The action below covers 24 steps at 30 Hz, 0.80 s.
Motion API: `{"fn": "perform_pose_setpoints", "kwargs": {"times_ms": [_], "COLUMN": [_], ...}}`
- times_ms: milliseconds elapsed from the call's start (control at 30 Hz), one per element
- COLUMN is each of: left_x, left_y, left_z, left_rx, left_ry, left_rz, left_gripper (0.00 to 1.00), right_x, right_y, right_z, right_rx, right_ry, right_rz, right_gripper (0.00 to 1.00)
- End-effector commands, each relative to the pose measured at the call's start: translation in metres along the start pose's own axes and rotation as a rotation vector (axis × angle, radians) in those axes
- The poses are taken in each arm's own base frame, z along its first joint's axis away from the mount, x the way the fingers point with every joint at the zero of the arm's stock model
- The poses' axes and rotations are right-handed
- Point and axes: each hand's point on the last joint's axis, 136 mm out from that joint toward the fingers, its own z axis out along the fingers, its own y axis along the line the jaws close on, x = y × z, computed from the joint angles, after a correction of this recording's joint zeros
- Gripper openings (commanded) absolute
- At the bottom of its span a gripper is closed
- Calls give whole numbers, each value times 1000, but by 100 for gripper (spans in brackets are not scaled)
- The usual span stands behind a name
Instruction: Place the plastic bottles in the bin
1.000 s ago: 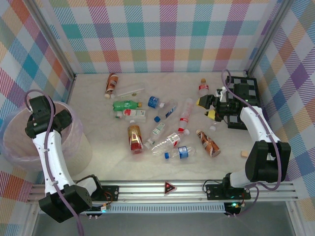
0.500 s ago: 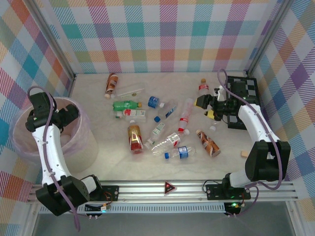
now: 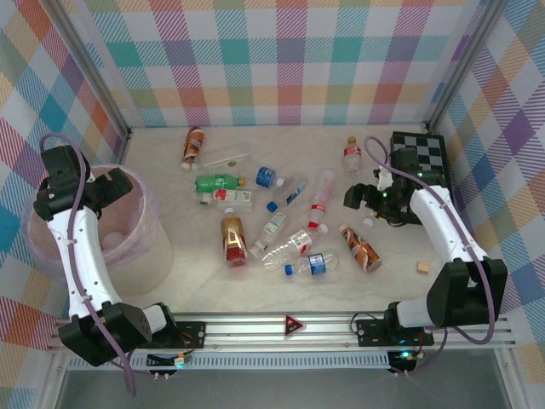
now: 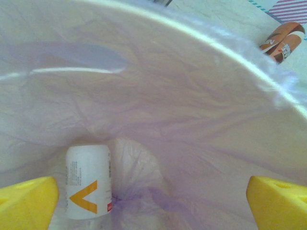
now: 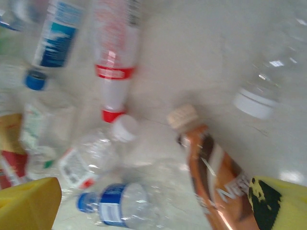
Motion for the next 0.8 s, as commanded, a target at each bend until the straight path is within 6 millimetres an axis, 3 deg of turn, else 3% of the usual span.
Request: {"fn": "perform_pose_setpoints", "kwargs": {"times_ms": [0, 67, 300, 567, 667, 767], "left_x": [2, 0, -10, -1, 9, 25], "left_y": [1, 0, -22, -109, -137, -166], "left_z": [-27, -38, -89, -151, -160, -153], "left_rx": [-23, -21, 90, 489, 613, 712], "left_ry": [-10, -33, -141, -194, -172, -118], "left_rz": [62, 64, 41, 65, 77, 93], "left_gripper": [100, 100, 100, 100, 100, 100], "right_x": [44, 53, 85, 100, 103, 106], "right_y": [-37, -32, -47, -52, -53, -53], "right_z": [11, 19, 42, 66, 74, 81], "right_rx": [174, 140, 184, 219, 227, 227], "right_ry": [144, 184, 302, 352, 367, 380], "right_rz": [57, 78, 160, 181, 176, 174], "right_gripper": [100, 99, 99, 99, 98, 92]}}
